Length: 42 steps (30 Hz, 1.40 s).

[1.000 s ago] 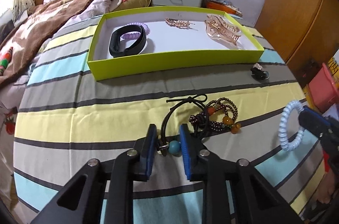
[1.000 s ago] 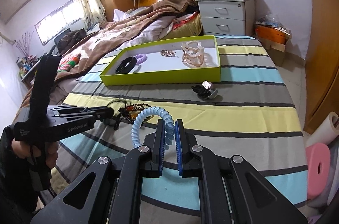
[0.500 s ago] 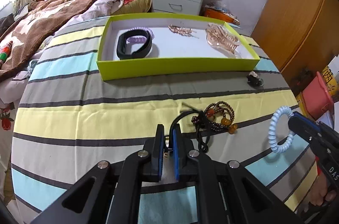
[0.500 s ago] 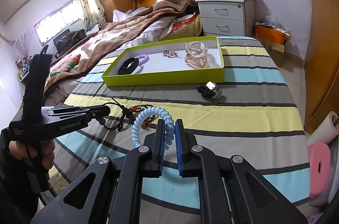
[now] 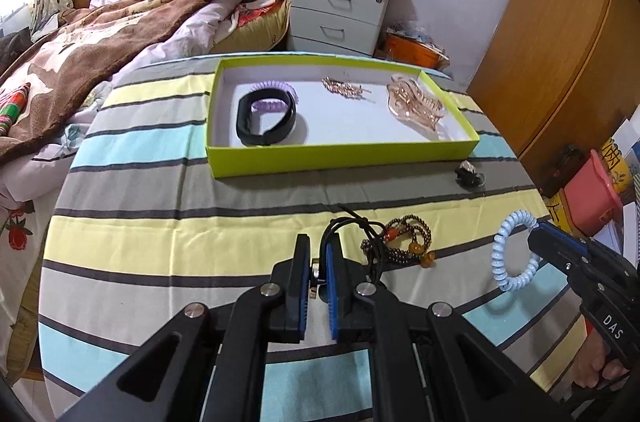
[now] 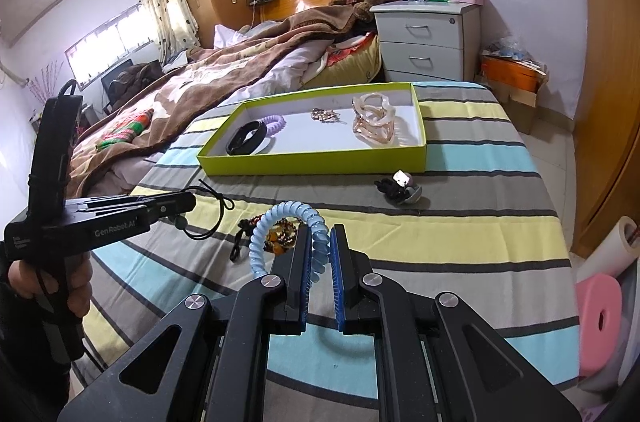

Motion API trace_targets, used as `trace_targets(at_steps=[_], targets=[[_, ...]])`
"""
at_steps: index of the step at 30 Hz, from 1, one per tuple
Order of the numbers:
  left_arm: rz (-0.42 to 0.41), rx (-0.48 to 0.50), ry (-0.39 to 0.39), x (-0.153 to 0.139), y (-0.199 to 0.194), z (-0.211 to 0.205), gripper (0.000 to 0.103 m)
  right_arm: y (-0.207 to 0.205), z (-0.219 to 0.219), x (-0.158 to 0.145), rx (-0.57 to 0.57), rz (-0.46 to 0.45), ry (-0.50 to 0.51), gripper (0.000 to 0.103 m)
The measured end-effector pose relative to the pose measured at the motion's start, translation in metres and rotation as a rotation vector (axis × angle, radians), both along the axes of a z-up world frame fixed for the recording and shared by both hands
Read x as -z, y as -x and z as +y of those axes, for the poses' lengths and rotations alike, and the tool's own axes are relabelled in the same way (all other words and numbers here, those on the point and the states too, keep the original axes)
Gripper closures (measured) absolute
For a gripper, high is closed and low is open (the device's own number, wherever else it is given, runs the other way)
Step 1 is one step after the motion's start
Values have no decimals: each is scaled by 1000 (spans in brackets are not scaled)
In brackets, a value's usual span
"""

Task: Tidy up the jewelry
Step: 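Carry the black hair tie in the left gripper and coil in the right over the box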

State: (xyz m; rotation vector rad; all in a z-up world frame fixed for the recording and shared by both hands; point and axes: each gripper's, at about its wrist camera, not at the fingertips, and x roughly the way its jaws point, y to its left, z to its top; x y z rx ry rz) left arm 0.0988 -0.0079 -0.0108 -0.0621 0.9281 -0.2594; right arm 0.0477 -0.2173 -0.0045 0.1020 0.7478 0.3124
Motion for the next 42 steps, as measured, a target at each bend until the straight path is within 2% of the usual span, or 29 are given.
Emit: trace_targets(at_steps=[11, 27, 42], targets=[[-39, 4, 4, -19, -6, 1, 95, -12, 2, -15, 11, -32, 12, 93], [-83, -26, 35, -44, -43, 16, 95, -47, 14, -34, 15, -60, 36, 93], [-89, -50, 57, -50, -98, 20, 95, -110, 32, -22, 29, -5, 64, 93]])
